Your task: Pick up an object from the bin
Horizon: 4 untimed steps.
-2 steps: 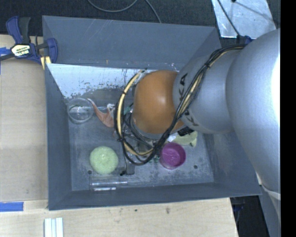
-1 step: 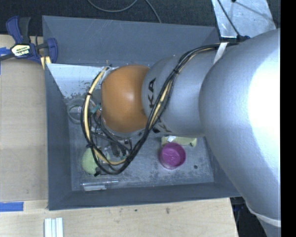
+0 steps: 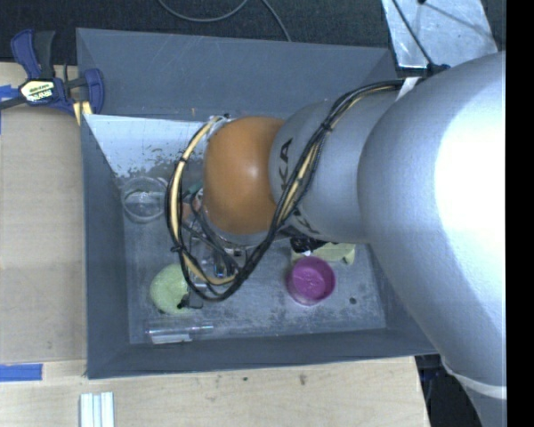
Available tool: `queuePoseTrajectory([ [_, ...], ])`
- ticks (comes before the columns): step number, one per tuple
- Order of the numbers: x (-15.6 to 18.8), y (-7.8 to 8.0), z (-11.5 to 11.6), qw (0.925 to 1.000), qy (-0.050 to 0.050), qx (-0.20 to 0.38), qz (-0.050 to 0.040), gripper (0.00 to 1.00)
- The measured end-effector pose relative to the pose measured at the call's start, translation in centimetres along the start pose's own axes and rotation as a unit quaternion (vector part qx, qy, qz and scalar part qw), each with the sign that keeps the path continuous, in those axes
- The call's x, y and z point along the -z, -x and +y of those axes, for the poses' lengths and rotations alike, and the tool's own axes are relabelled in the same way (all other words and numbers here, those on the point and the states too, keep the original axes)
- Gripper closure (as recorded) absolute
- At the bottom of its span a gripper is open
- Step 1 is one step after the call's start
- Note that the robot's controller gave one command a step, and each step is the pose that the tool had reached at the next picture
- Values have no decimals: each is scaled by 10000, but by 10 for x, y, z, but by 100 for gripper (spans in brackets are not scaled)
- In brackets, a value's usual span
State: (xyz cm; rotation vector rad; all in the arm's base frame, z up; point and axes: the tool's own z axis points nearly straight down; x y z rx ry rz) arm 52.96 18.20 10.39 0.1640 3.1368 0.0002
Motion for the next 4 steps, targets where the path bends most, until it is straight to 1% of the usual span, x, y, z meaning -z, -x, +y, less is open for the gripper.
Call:
queuePoseTrajectory([
  [1, -23, -3, -1, 9945, 4, 1047, -10, 0],
  [2, -30, 0, -2, 9991, 18, -420, -4, 100],
  [4, -27, -1, -2, 9991, 17, -419, -4, 100],
])
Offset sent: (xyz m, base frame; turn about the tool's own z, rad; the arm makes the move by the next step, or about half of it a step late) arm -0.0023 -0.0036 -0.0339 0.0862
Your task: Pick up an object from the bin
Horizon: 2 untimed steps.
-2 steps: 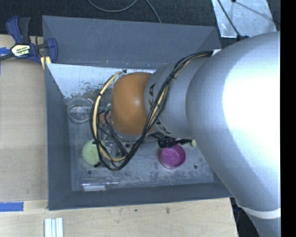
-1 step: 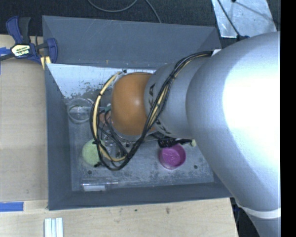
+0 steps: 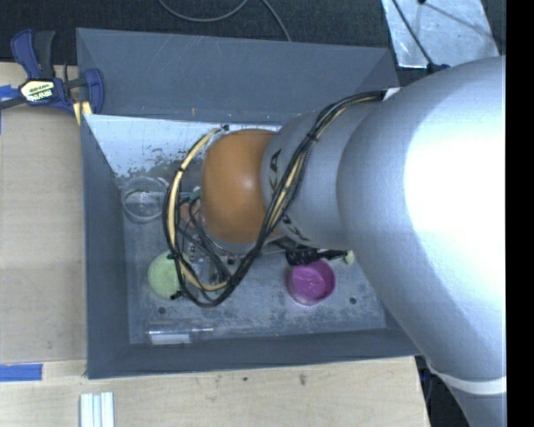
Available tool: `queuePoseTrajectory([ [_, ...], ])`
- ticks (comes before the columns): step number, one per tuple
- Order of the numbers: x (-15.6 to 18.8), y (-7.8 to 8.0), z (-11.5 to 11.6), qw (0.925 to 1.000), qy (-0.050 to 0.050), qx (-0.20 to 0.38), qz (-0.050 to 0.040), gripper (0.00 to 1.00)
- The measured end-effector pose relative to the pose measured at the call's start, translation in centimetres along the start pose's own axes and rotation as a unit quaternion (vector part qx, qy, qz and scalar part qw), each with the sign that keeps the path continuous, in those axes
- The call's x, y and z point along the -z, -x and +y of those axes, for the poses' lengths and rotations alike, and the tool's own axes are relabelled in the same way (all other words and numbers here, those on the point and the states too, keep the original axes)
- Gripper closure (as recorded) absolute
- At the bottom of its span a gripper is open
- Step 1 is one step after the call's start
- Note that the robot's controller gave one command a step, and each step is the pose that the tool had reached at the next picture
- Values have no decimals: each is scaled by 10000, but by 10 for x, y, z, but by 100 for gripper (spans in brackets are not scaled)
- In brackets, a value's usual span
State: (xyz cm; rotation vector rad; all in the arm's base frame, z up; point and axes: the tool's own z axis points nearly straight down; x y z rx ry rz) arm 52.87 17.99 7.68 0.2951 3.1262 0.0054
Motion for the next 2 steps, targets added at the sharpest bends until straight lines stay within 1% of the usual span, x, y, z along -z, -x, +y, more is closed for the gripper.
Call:
queuePoseTrajectory([
  [1, 12, -1, -1, 10000, -14, 4, 11, 100],
  [2, 32, 0, -1, 10000, -16, 6, 4, 100],
])
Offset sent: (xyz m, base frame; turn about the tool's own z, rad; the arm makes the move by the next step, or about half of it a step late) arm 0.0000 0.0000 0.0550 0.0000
